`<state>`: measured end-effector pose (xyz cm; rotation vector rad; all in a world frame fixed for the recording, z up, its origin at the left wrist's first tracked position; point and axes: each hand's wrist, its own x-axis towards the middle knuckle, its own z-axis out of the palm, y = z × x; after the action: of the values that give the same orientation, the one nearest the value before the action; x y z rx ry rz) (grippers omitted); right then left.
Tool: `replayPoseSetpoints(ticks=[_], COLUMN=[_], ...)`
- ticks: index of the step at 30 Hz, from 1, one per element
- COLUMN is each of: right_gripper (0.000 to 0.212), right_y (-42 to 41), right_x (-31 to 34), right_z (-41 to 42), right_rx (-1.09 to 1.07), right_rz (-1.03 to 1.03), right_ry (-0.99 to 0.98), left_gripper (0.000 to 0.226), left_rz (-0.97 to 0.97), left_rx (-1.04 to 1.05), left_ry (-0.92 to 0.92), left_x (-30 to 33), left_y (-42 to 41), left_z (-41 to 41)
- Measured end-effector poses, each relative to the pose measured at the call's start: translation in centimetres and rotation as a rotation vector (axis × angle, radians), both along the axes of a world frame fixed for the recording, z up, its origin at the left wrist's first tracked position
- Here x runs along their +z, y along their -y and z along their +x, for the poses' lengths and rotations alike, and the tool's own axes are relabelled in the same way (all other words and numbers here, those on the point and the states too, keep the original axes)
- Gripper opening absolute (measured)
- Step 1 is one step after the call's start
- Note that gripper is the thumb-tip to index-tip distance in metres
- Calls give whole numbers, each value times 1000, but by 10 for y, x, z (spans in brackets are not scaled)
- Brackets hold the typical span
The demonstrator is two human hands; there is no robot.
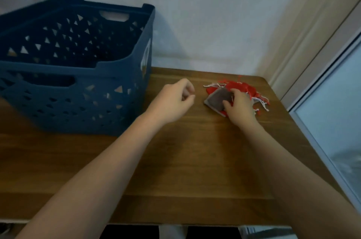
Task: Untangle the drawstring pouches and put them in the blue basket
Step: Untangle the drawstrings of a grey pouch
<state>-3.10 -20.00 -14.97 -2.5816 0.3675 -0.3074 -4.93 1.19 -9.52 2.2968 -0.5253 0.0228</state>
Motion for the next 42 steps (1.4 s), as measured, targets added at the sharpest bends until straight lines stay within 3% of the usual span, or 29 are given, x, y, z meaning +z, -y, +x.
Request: replayPoseSetpoints(ticks=[3, 6, 10, 13, 18, 21, 24, 29, 34, 38, 40, 42], right_gripper=[44, 27, 12, 16, 25, 32, 27, 33, 20, 14, 21, 29], right_y=[1, 1, -15, -37, -51, -52, -53, -48, -37, -29, -26, -23], right_x=[-3, -9, -5, 4, -2, -7, -7, -10, -13, -8, -6, -6], right_z=[3, 2, 0, -8, -21, -25, -24, -25, -24, -26, -27, -28], right_rx=[-43, -81, 94, 324, 423, 454, 425, 418, 442, 468, 485, 468], right_rz=[36, 73, 129, 193, 302, 334, 292, 96, -27, 58, 122, 251], right_ry=[18, 81, 271, 223, 198, 144, 156, 141, 219, 166, 84, 25], left_gripper=[14, 18, 30, 42, 60, 57, 37, 11, 16, 30, 35, 38], left_rz=[-28, -19, -74, -195, -261, -153, -86, -210, -95, 69, 46, -112], left_rx=[38, 54, 93, 174, 166, 58, -6, 100, 102, 97, 102, 132], left_ry=[-94, -116, -35, -71, -87, -48, 12, -69, 5, 100, 121, 40], left_x=[-14, -24, -34, -38, -47, -52, -53, -55, -56, -58, -60, -59], left_y=[11, 21, 28, 29, 21, 12, 9, 7, 1, -7, -10, -10], left_z=[4, 8, 10, 11, 14, 12, 10, 12, 14, 20, 22, 21])
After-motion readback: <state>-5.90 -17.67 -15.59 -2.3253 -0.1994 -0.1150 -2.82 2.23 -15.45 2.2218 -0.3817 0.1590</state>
